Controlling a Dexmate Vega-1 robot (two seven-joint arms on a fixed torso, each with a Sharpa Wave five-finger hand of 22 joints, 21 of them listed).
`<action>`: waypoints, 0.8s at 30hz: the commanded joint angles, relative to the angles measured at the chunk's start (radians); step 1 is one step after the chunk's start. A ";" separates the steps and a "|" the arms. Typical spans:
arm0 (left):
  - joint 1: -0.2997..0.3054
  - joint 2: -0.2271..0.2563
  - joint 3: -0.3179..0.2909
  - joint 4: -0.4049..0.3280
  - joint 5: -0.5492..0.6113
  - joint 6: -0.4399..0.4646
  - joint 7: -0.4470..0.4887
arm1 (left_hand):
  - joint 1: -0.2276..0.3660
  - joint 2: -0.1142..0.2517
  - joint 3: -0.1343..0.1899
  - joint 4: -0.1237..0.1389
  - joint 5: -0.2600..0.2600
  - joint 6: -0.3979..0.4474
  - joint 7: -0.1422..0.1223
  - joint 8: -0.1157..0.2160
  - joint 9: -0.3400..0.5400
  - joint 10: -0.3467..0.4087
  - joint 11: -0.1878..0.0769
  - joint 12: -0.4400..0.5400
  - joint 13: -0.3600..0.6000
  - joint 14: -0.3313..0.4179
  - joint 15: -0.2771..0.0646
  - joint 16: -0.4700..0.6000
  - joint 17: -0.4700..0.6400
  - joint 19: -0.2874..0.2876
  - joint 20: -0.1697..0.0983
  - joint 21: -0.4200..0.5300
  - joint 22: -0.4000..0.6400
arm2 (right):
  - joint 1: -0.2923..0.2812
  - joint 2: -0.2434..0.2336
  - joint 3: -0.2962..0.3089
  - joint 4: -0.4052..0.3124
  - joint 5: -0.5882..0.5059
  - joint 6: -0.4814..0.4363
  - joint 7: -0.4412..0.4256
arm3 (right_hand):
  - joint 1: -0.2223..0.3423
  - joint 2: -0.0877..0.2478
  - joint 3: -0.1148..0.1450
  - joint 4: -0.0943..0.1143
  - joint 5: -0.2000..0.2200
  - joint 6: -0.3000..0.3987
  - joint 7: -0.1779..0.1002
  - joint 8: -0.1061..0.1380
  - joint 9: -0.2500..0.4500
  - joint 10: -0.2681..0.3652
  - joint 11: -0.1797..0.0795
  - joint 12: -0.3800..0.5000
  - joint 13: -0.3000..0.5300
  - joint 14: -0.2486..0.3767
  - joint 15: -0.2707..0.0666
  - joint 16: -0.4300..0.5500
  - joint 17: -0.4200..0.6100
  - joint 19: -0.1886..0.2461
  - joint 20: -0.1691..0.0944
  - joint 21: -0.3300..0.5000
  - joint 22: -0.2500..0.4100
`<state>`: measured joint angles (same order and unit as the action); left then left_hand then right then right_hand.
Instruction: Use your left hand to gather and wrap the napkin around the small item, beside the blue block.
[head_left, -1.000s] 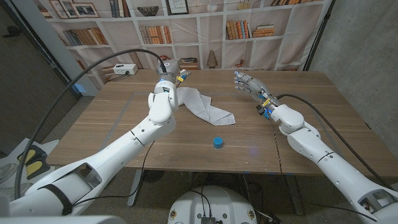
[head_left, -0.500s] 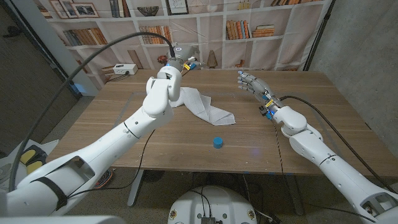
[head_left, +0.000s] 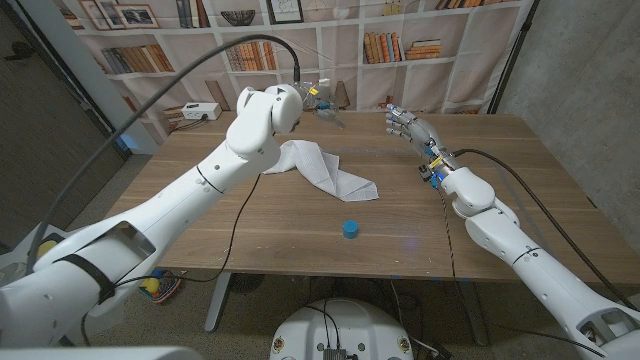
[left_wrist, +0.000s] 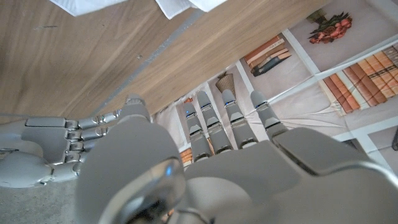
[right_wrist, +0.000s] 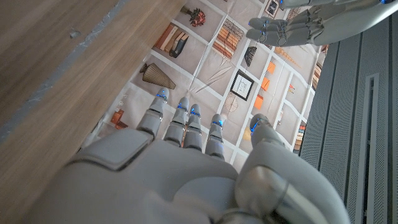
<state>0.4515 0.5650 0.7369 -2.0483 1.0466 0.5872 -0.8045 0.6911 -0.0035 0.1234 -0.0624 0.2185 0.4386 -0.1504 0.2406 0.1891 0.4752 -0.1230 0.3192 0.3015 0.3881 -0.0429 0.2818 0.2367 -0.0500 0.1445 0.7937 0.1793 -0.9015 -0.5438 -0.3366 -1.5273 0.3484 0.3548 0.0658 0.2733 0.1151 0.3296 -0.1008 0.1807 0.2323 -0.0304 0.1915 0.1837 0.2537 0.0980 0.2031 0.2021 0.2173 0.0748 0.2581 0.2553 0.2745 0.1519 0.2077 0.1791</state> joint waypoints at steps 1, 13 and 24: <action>-0.062 -0.026 0.023 0.050 -0.045 -0.063 -0.175 | 0.005 -0.014 0.002 -0.009 0.010 -0.013 0.003 -0.010 0.002 -0.025 -0.005 -0.012 -0.003 -0.011 -0.069 -0.003 0.002 0.010 0.004 -0.007 0.003 | 0.018 0.006 -0.001 0.003 -0.043 0.068 -0.029 | 0.001 -0.003 -0.004 0.000 -0.004 0.001 -0.009 0.002 0.005 -0.006 -0.005 -0.002 0.003 -0.010 0.001 -0.004 0.000 -0.007 0.000 -0.004 0.004; -0.111 -0.062 0.094 0.145 -0.024 -0.113 -0.241 | 0.015 -0.010 0.004 -0.016 0.019 -0.045 0.005 -0.030 0.002 -0.050 -0.003 -0.030 -0.010 -0.050 -0.059 -0.021 -0.002 0.009 0.011 -0.020 0.003 | -0.004 -0.001 0.000 -0.022 -0.042 0.075 -0.040 | 0.006 0.005 0.000 -0.003 -0.003 0.001 -0.013 0.003 0.005 -0.003 -0.009 -0.001 0.002 0.000 -0.002 -0.001 -0.001 -0.008 0.010 -0.003 0.004; -0.166 -0.097 0.156 0.245 -0.005 -0.191 -0.281 | 0.043 -0.032 -0.006 -0.038 0.039 -0.172 0.015 -0.062 0.003 -0.168 -0.010 -0.083 -0.016 -0.170 -0.003 -0.071 -0.014 -0.012 0.025 -0.057 0.003 | -0.015 -0.002 0.001 -0.020 -0.043 0.087 -0.047 | 0.008 0.009 0.002 -0.004 -0.002 0.004 -0.015 0.004 0.005 -0.003 -0.012 0.000 0.002 0.008 -0.003 0.002 -0.001 -0.006 0.012 -0.002 0.004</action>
<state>0.3317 0.4992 0.8408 -1.8903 1.0286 0.4648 -1.0439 0.7189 -0.0312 0.1167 -0.0940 0.2501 0.2831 -0.1380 0.1808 0.1890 0.3245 -0.1297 0.2455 0.2830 0.2314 -0.0406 0.2169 0.2228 -0.0540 0.1626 0.7432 0.1792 -0.9051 -0.5450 -0.3365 -1.5441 0.3072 0.4298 0.0276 0.2789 0.1207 0.3297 -0.1009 0.1808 0.2358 -0.0413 0.1915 0.1837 0.2485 0.0928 0.2032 0.2021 0.2123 0.0728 0.2581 0.2506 0.2673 0.1559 0.2033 0.1791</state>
